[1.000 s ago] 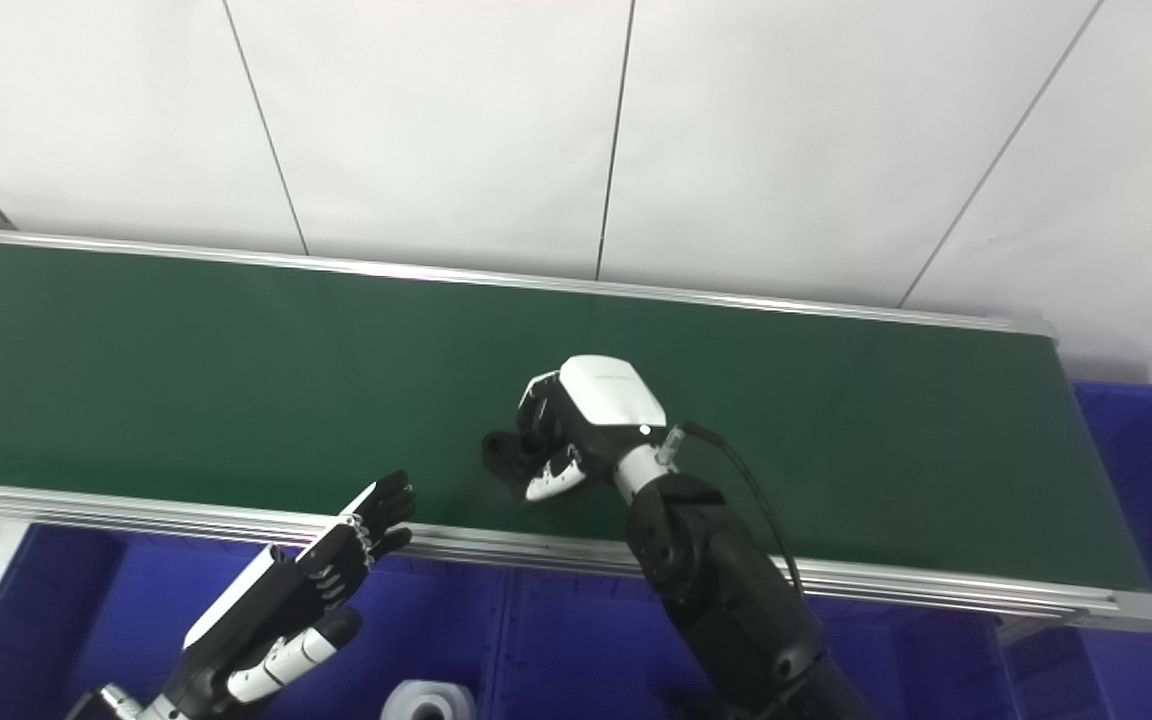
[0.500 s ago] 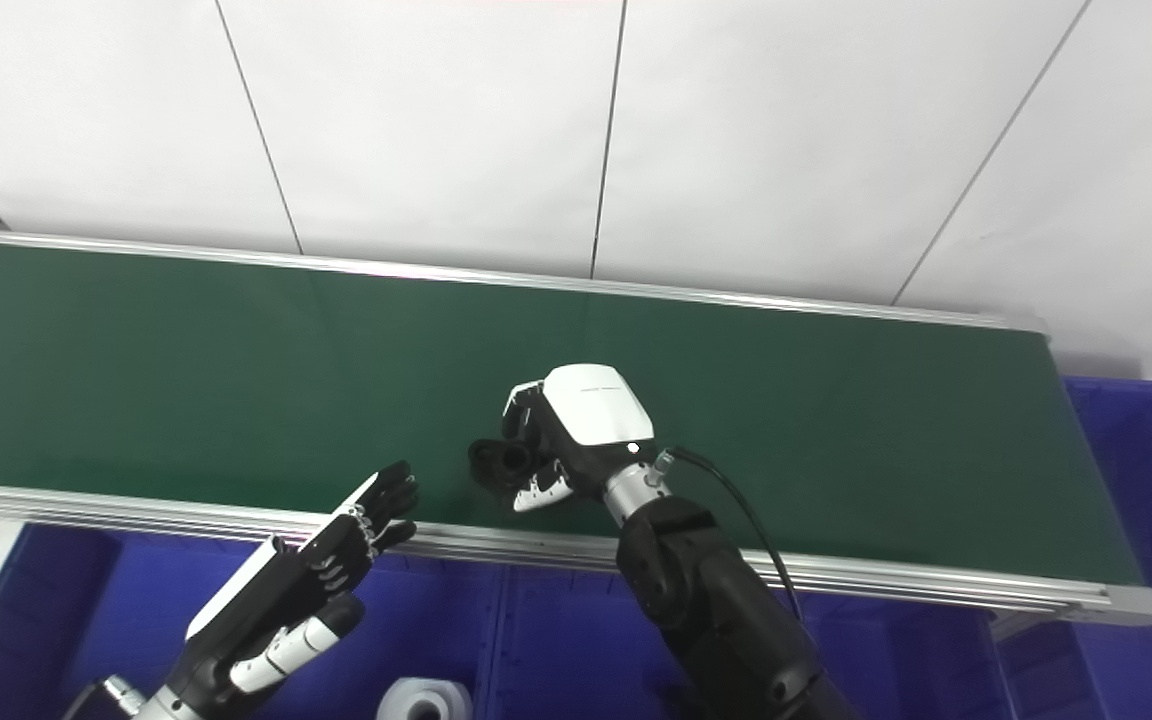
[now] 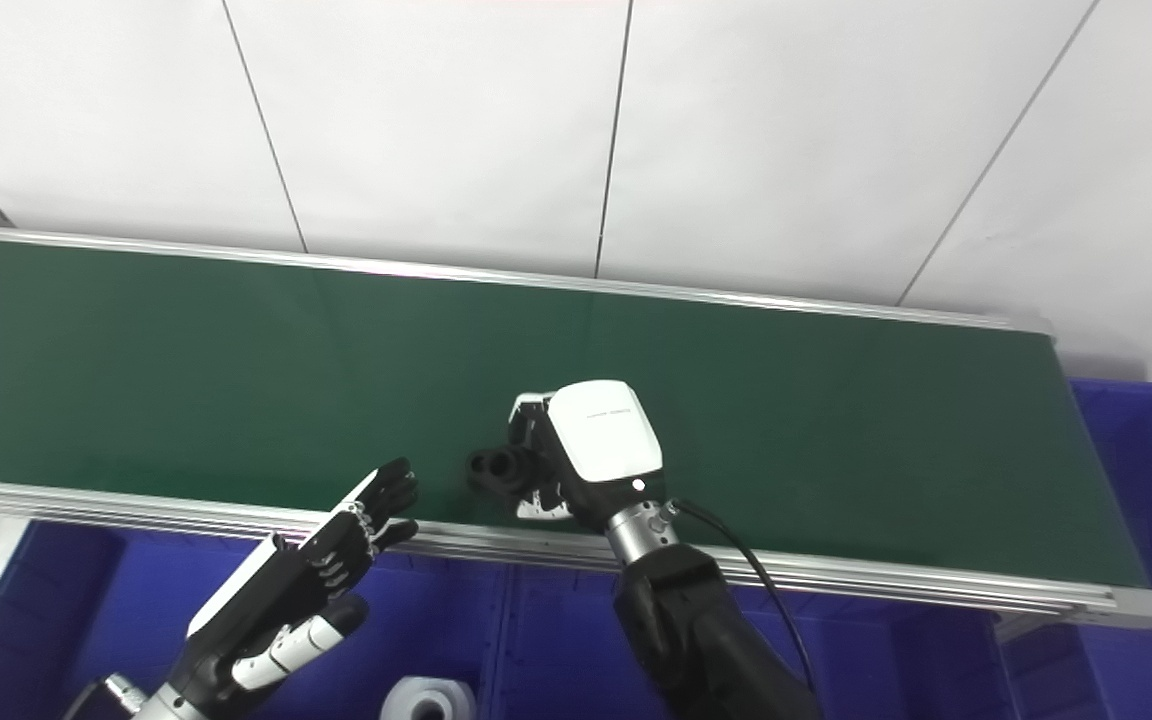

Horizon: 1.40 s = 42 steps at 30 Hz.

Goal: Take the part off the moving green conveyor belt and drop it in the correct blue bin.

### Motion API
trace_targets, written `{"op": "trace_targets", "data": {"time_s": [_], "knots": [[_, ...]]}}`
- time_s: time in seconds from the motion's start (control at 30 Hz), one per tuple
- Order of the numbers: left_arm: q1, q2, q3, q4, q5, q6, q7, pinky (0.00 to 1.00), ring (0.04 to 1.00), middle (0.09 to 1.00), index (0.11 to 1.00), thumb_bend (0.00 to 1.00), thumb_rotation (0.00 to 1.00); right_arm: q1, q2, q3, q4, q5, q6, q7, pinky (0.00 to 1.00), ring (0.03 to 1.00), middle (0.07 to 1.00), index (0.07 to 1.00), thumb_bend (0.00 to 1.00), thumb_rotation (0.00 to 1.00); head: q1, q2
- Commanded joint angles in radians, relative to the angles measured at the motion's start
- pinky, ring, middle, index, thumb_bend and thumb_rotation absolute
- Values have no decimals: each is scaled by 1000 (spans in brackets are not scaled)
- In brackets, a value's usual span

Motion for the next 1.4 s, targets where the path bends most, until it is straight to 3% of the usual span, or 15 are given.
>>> {"op": "trace_targets", "data": {"time_s": [0.0,0.33,0.43,0.5,0.77,1.03,1.23,1.37], "knots": [[-11,0,3,-15,1,-27,6,946,1000,1000,1000,349,705,1,14,-29,-72,7,-41,-50,341,406,447,514,518,0,1,1],[-9,2,8,-19,11,-13,13,938,1000,1000,1000,353,696,118,34,-100,-223,11,-33,-45,395,415,453,533,516,0,-3,-4],[-10,5,8,-18,12,-17,13,935,1000,1000,1000,353,711,144,40,-116,-237,13,-46,-68,338,397,435,531,515,0,-2,-4],[-8,7,9,-20,17,-18,15,930,999,1000,1000,354,715,164,45,-129,-251,21,-51,-81,313,425,480,495,520,0,-4,-4],[0,10,8,-28,18,-22,14,934,1000,1000,1000,356,716,255,67,-173,-338,45,-61,-98,324,389,441,533,515,0,-6,6],[4,10,8,-49,7,-5,10,935,1000,1000,1000,353,725,478,100,-180,-493,13,-56,-131,304,381,443,531,515,0,-17,31],[0,20,11,-64,9,2,7,915,1000,1000,1000,345,762,636,93,-176,-520,22,-114,-173,328,388,454,532,516,0,-37,54],[-2,22,17,-99,16,47,17,896,992,1000,1000,318,760,724,94,-167,-527,13,-135,-180,337,393,446,531,516,0,-59,78]]}}
